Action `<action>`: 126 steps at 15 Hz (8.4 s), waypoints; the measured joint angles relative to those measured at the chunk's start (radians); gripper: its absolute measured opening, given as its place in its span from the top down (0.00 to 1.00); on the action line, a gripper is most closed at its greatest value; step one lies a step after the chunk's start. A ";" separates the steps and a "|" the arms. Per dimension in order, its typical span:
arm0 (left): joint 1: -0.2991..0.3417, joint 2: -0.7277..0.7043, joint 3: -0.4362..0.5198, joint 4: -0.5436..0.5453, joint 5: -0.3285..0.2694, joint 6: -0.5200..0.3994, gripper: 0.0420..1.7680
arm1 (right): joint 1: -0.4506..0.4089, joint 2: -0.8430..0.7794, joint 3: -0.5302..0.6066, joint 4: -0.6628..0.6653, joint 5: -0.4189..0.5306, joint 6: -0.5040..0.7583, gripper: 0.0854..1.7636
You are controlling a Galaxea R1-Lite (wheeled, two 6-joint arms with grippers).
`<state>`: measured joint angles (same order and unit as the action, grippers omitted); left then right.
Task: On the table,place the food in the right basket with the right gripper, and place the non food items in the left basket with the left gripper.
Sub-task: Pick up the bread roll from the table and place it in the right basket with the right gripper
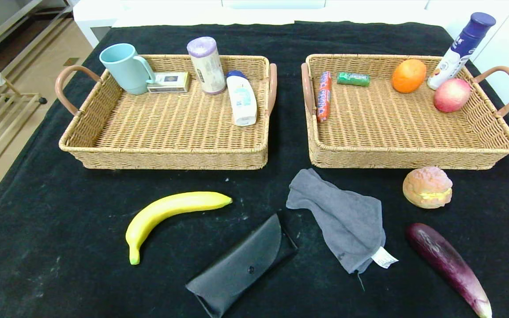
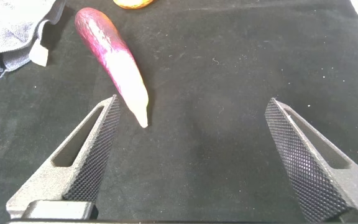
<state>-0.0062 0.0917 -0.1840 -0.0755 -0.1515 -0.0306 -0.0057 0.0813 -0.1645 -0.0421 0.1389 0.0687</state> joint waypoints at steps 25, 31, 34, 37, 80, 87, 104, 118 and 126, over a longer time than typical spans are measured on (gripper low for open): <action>-0.194 0.574 -0.223 -0.237 -0.240 -0.009 0.03 | 0.071 0.533 -0.305 -0.132 0.151 -0.043 0.03; -0.388 0.837 -0.377 -0.237 -0.220 0.014 0.03 | 0.389 0.824 -0.423 -0.235 -0.107 -0.040 0.03; -0.410 0.915 -0.418 -0.241 -0.215 0.031 0.03 | 0.444 0.900 -0.450 -0.251 -0.129 -0.039 0.03; -0.415 0.947 -0.451 -0.239 -0.217 0.038 0.03 | 0.466 0.932 -0.460 -0.251 -0.128 -0.038 0.03; -0.414 0.857 -0.405 -0.235 -0.216 0.080 0.03 | 0.315 1.452 -0.998 0.346 -0.406 0.280 0.03; -0.414 0.854 -0.407 -0.235 -0.216 0.081 0.03 | 0.305 1.502 -1.003 0.300 -0.411 0.279 0.03; -0.416 0.839 -0.402 -0.234 -0.219 0.083 0.03 | 0.301 1.537 -0.998 0.293 -0.414 0.277 0.56; -0.416 0.839 -0.391 -0.236 -0.220 0.098 0.03 | 0.333 1.425 -0.948 0.313 -0.410 0.272 0.56; -0.416 0.841 -0.384 -0.234 -0.219 0.110 0.03 | 0.373 1.233 -0.901 0.381 -0.470 0.226 0.56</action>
<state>-0.4217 0.9323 -0.5677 -0.3098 -0.3704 0.0798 0.3670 1.3143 -1.0660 0.3391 -0.3309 0.2947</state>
